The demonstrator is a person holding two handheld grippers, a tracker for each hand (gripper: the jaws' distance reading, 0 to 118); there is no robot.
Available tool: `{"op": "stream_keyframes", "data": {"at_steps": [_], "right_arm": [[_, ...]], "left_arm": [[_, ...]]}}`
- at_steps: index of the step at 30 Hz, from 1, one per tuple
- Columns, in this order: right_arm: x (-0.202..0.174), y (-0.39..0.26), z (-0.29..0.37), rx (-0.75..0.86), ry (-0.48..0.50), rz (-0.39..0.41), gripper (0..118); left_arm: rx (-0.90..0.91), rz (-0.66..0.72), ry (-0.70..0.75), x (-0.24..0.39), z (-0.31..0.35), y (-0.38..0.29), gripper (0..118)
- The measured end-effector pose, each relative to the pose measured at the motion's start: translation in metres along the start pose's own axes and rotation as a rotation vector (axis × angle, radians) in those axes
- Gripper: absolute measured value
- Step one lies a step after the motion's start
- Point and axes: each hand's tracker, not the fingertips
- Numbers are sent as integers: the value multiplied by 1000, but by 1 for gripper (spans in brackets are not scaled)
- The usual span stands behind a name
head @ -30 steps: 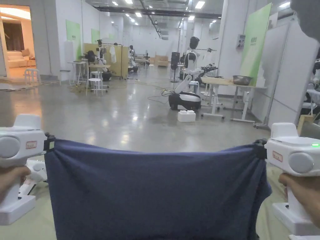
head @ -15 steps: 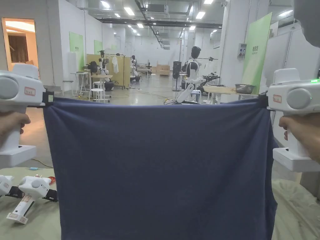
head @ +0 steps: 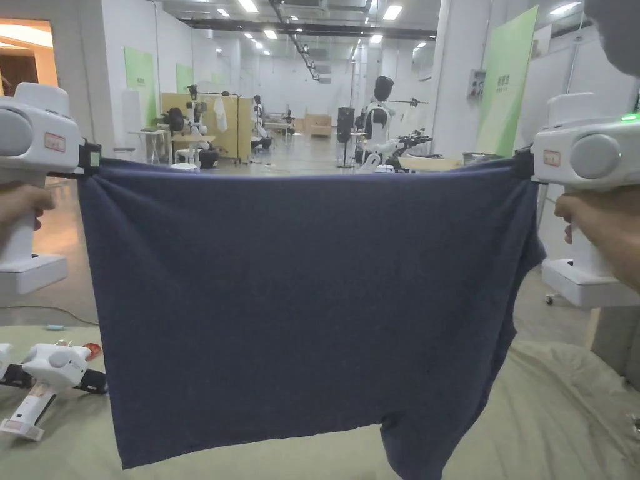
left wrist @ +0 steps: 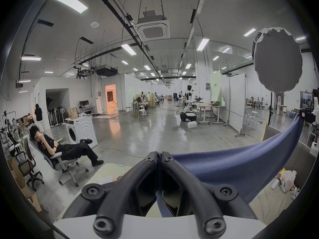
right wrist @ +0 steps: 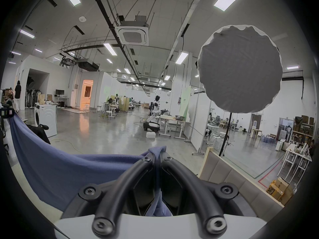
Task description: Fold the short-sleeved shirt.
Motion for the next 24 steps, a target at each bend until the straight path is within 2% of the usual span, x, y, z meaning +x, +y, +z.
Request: {"op": "stream_keyframes", "data": {"at_steps": [7,12,20,24], "right_arm": [[-5,-77,20,-73,8,15,2],[-10,-133,61,-125,11,23,2],[4,-192,125,-170,12,49,2],[4,-207,171,-172,25,65,2]], "left_arm": [[-63,10,-18,10,3,-77,0],[-103,-7,-51,13,24,-136,0],[-91,11,-99,9,111,-198,0],[-75,64,-108,1,161,-221,0]]}}
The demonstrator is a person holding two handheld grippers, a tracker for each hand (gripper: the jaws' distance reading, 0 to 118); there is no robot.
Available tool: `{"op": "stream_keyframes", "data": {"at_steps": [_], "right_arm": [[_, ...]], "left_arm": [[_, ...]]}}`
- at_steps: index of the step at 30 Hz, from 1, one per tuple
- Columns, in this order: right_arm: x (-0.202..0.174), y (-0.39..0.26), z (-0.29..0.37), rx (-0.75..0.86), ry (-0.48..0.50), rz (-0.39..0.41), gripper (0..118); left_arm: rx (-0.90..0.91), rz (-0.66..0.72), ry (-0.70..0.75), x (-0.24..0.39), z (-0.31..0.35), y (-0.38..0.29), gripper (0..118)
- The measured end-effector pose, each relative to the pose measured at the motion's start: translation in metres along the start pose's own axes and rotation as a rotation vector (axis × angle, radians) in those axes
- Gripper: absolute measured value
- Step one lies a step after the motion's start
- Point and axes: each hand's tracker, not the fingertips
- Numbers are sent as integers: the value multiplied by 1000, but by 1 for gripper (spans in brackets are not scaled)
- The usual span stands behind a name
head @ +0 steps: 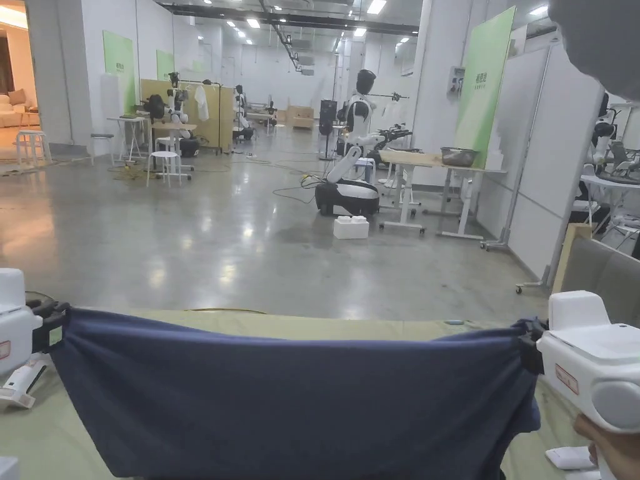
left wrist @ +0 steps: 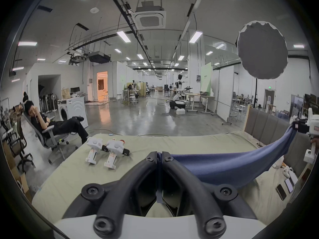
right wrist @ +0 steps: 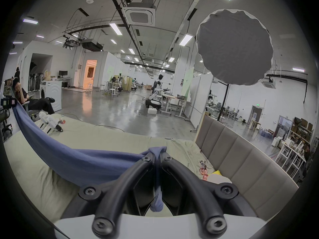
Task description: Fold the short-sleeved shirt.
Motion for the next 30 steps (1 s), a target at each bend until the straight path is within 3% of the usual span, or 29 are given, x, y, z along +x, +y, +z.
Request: {"op": "stream_keyframes", "data": {"at_steps": [7,16,22,25,30], "right_arm": [[-5,-61,72,-85,47,13,2],[-26,-177,133,-333,96,70,2],[-43,-253,146,-525,127,134,2],[-52,-284,141,-619,133,205,2],[-56,-320,129,-722,153,225,2]], "left_arm": [[-45,46,-7,-9,75,-71,0],[-304,40,-21,-9,137,-192,0],[-512,-11,-21,-3,142,-263,0],[-614,-26,-11,-1,134,-287,0],[-730,14,3,-14,115,-319,0]]}}
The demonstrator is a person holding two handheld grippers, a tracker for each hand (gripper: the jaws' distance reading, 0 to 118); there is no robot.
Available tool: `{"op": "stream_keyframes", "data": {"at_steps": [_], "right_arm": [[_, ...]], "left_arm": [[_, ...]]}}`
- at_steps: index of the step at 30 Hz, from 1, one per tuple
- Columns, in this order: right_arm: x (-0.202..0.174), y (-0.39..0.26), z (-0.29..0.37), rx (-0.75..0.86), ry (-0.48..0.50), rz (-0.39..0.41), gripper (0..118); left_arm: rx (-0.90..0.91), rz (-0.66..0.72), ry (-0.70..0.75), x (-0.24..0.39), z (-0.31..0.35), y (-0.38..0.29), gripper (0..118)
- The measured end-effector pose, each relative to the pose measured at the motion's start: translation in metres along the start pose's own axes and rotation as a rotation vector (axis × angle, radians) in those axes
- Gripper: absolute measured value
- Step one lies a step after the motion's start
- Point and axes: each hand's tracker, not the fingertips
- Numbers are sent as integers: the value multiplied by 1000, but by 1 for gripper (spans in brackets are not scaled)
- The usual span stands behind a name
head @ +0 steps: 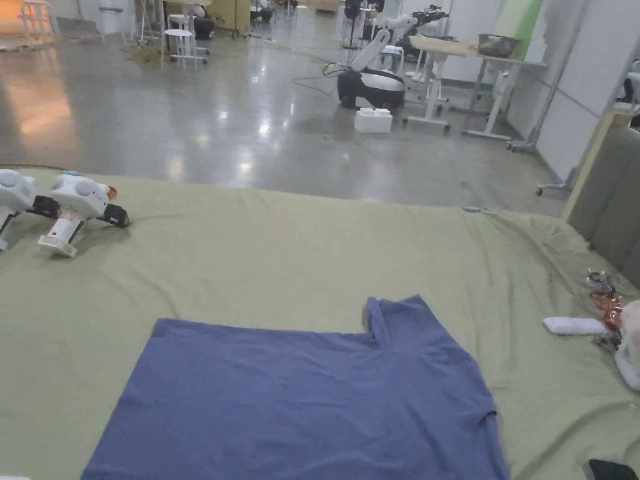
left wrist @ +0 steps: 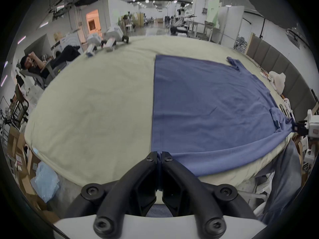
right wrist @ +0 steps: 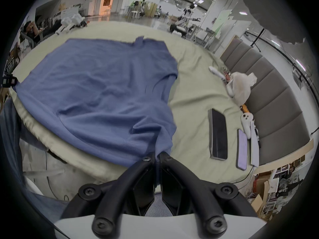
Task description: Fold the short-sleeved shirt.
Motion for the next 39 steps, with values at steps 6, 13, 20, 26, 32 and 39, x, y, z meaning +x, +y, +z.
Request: {"op": "stream_keyframes", "data": {"at_steps": [6,13,20,26,32,39], "right_arm": [[-7,-3,-10,-34,8,15,29],[0,29,33,152,-62,-119,84],[-18,92,47,523,-115,-272,84],[-45,130,60,740,-67,-374,78],[-64,141,75,907,-72,-412,6],[-76,141,79,950,-81,-376,0]], "left_arm": [[-59,31,20,-5,-21,-12,5],[108,8,74,16,11,9,65],[452,-44,44,68,33,70,63],[673,-50,74,110,50,100,47],[834,-9,70,126,72,106,6],[865,-5,64,129,78,102,0]]}}
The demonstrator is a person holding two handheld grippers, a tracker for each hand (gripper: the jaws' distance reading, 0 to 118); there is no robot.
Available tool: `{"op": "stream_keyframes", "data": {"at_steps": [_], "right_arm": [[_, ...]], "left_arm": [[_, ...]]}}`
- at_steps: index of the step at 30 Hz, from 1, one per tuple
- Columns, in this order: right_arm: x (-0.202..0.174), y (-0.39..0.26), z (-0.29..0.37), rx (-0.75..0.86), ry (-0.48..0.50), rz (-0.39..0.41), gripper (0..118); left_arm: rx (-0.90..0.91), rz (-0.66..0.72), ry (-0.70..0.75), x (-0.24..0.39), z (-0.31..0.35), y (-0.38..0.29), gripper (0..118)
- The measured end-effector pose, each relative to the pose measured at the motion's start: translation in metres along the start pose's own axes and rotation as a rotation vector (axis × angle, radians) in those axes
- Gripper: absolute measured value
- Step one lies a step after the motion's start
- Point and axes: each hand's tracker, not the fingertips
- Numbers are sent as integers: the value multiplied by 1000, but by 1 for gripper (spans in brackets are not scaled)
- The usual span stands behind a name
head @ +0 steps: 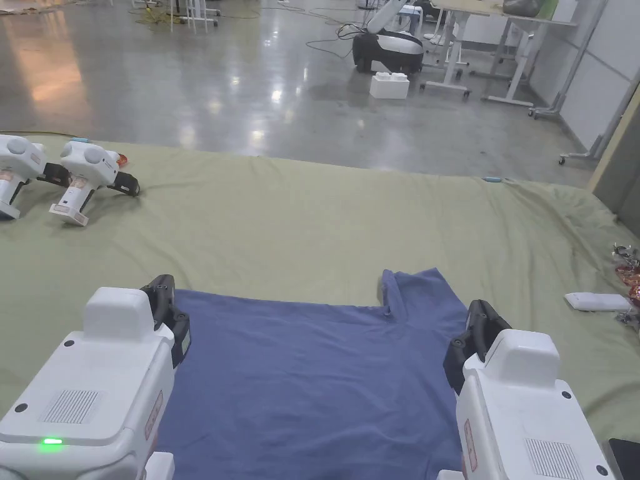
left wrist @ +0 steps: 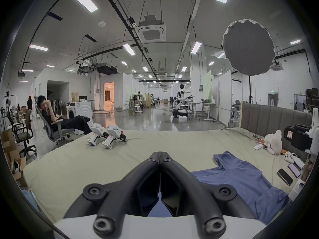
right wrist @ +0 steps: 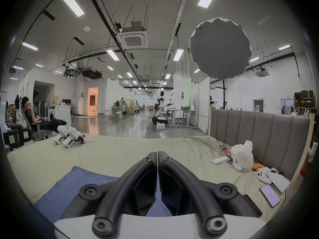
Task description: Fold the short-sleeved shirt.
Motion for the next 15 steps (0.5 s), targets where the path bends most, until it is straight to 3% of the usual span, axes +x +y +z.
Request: {"op": "stream_keyframes", "data": {"at_steps": [4,10,15], "right_arm": [[1,-2,-2,-10,13,0,0],[4,-15,-6,-76,30,16,0],[2,-29,-9,-141,49,28,0]], "left_arm": [[-62,14,6,-10,0,-7,0],[-333,43,-1,-52,11,-43,0],[-575,146,15,-100,27,-78,0]]}}
